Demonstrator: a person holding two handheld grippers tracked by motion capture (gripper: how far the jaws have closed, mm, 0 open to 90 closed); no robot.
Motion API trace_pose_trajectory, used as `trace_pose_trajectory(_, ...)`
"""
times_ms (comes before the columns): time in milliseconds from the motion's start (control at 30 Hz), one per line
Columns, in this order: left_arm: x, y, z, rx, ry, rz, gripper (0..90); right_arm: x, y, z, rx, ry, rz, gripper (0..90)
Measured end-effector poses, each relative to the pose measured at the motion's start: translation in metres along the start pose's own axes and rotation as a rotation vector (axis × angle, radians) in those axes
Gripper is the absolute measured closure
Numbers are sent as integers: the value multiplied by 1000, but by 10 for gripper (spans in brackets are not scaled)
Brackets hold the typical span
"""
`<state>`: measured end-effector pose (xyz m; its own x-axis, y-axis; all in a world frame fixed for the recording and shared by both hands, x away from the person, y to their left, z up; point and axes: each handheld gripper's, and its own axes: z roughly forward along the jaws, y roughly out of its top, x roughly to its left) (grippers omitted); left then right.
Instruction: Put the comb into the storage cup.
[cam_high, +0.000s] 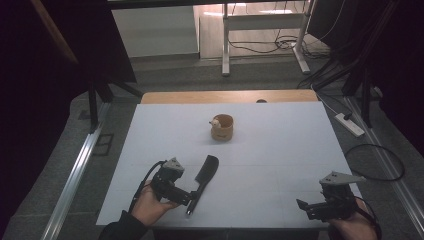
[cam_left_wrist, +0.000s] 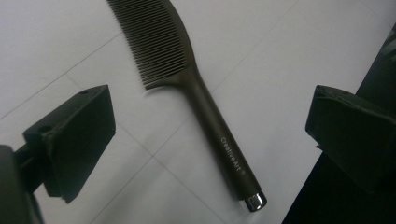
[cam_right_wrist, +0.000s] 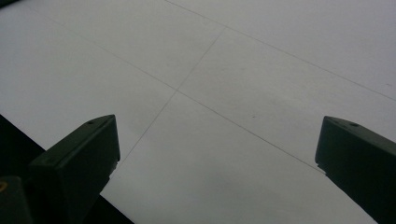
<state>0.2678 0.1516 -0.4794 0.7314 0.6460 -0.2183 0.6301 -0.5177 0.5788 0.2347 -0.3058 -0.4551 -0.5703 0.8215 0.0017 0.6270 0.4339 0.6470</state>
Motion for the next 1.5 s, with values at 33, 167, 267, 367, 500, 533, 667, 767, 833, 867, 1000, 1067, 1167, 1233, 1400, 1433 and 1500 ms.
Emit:
trace_pose_trajectory(33,-1,1,2,3,-4,4,35,0,0,0,0,1,-1,3)
trace_pose_trajectory(167,-3,6,7,17,-15,23,70,0,0,0,-1,1,-2,3)
trace_pose_trajectory(267,-4,10,10,20,-27,38,109,0,0,0,1,2,-1,3)
trace_pose_trajectory(367,-6,13,12,27,-40,44,248,0,0,0,1,1,-3,3)
trace_pose_trajectory(500,-8,16,16,40,-58,56,583,1,0,1,5,-2,-6,3)
trace_pose_trajectory(533,-8,16,17,43,-63,62,672,1,0,1,5,-2,-5,3)
trace_pose_trajectory(667,-8,18,17,43,-77,55,887,1,0,1,7,-1,-8,3)
trace_pose_trajectory(767,-8,19,17,45,-77,58,888,1,0,1,7,0,-10,3)
trace_pose_trajectory(833,-10,18,23,57,-71,72,888,1,0,1,9,0,-11,3)
trace_pose_trajectory(867,-10,17,25,61,-68,76,888,1,0,1,10,0,-11,3)
trace_pose_trajectory(1000,-13,16,31,75,-55,88,888,1,0,1,12,-1,-11,3)
trace_pose_trajectory(1067,-15,16,34,86,-45,101,888,1,0,1,12,-2,-12,3)
trace_pose_trajectory(1167,-17,14,40,109,-35,110,888,1,0,1,13,0,-14,3)
trace_pose_trajectory(1233,-18,13,42,115,-34,112,888,1,0,1,13,0,-15,3)
trace_pose_trajectory(1400,-22,11,50,149,-25,125,888,2,1,2,16,0,-17,3)
trace_pose_trajectory(1433,-22,11,50,149,-25,125,888,2,1,2,16,0,-17,3)
trace_pose_trajectory(1500,-22,10,51,157,-22,124,888,2,1,2,16,1,-19,3)
